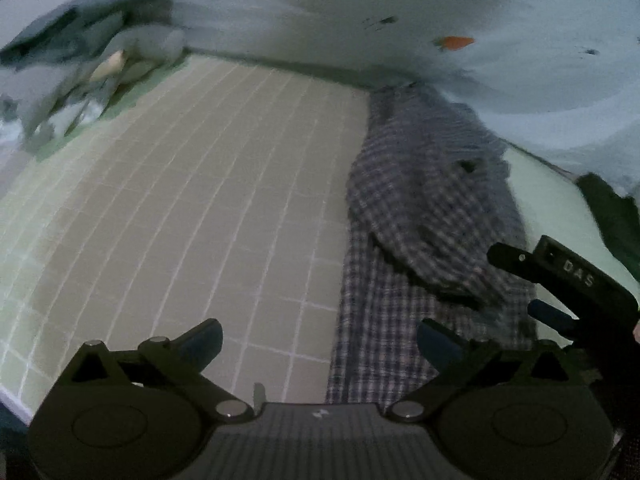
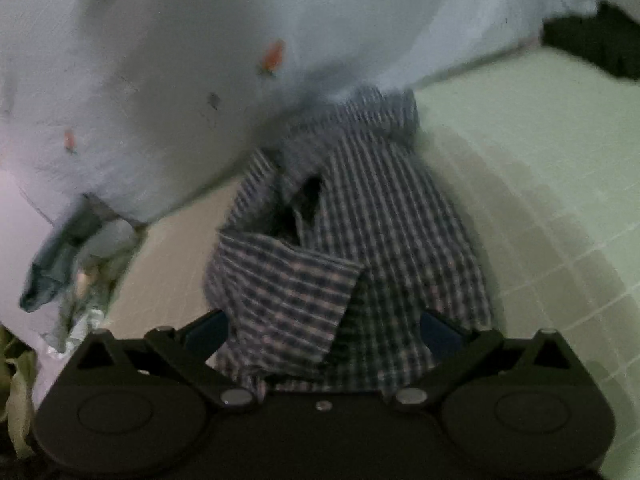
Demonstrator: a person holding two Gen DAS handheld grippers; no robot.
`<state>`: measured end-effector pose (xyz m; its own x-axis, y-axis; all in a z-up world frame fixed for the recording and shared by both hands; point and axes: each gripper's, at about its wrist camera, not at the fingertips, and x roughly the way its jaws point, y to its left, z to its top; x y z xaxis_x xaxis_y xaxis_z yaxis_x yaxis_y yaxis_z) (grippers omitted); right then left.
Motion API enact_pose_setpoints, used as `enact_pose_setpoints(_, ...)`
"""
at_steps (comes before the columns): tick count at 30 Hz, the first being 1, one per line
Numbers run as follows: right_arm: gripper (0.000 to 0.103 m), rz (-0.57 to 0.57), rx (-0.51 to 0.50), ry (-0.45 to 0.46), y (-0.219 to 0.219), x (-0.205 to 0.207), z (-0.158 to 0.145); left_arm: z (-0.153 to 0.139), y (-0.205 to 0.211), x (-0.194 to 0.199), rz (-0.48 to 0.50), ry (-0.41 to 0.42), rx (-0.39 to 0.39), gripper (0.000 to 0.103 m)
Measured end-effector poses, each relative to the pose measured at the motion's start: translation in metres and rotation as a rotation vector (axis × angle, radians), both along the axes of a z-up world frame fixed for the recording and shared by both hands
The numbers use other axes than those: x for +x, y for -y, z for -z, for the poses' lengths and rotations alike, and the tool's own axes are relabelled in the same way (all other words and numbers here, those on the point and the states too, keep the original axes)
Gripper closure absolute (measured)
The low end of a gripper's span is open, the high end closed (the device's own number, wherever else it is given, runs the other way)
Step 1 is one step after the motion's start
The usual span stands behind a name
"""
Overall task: Fold clothes
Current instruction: 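Release the folded hem and press the shirt flat with both grippers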
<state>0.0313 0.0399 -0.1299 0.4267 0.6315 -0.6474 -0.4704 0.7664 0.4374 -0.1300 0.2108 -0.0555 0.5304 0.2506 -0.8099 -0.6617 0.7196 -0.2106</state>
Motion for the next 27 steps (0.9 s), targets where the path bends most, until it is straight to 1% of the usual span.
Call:
enact_pose_setpoints(2,0.017,0.007,-0.006,-0.021,-0.007,0.005,0.005,0.002,-0.005,-0.005,-0.018,-0.003,-0.012,0.001)
enact_pose_setpoints(3,0.022,0.009,-0.003,-0.032,-0.010,0.007,0.008,0.003,-0.008,-0.007,-0.027,-0.004,-0.018,0.001)
enact_pose_setpoints(4,0.037,0.007,0.007,-0.046,-0.011,0.008,0.011,0.004,-0.011,-0.010,-0.036,-0.006,-0.024,0.001)
enact_pose_setpoints(5,0.062,-0.002,0.028,-0.066,-0.011,0.009,0.013,0.005,-0.013,-0.012,-0.045,-0.007,-0.030,0.001)
enact_pose_setpoints(6,0.075,-0.007,0.046,-0.076,-0.009,0.008,0.014,0.006,-0.016,-0.014,-0.053,-0.008,-0.036,0.001)
enact_pose_setpoints(7,0.098,-0.005,0.060,-0.069,-0.006,0.004,0.011,0.007,-0.019,-0.017,-0.062,-0.010,-0.042,0.001)
enact_pose_setpoints(8,0.102,-0.004,0.073,-0.063,-0.002,0.001,0.009,0.008,-0.021,-0.019,-0.071,-0.011,-0.048,0.001)
enact_pose_setpoints(10,0.102,0.004,0.104,-0.054,0.006,-0.007,0.004,0.008,-0.027,-0.023,-0.071,0.002,-0.053,0.001)
enact_pose_setpoints(13,0.102,0.052,0.153,-0.059,0.026,-0.029,-0.006,0.006,-0.034,-0.029,-0.055,0.030,-0.056,0.001)
enact_pose_setpoints(16,0.102,0.081,0.155,-0.047,0.042,-0.054,-0.012,0.004,-0.034,-0.031,-0.007,0.056,-0.048,0.001)
enact_pose_setpoints(18,0.100,0.093,0.137,-0.034,0.046,-0.066,-0.013,0.005,-0.031,-0.033,0.028,0.075,-0.038,0.001)
enact_pose_setpoints(20,0.083,0.107,0.103,-0.013,0.047,-0.075,-0.013,0.008,-0.027,-0.033,0.060,0.068,-0.029,0.001)
enact_pose_setpoints(21,0.083,0.116,0.093,-0.006,0.047,-0.078,-0.013,0.009,-0.026,-0.033,0.069,0.055,-0.031,0.001)
enact_pose_setpoints(23,0.087,0.130,0.088,-0.010,0.047,-0.082,-0.013,0.009,-0.023,-0.038,0.076,0.051,-0.044,0.001)
enact_pose_setpoints(25,0.086,0.145,0.095,-0.028,0.048,-0.082,-0.012,0.009,-0.022,-0.043,0.080,0.054,-0.053,0.001)
enact_pose_setpoints(27,0.071,0.174,0.113,-0.076,0.051,-0.078,-0.006,0.010,-0.021,-0.047,0.085,0.052,-0.057,0.001)
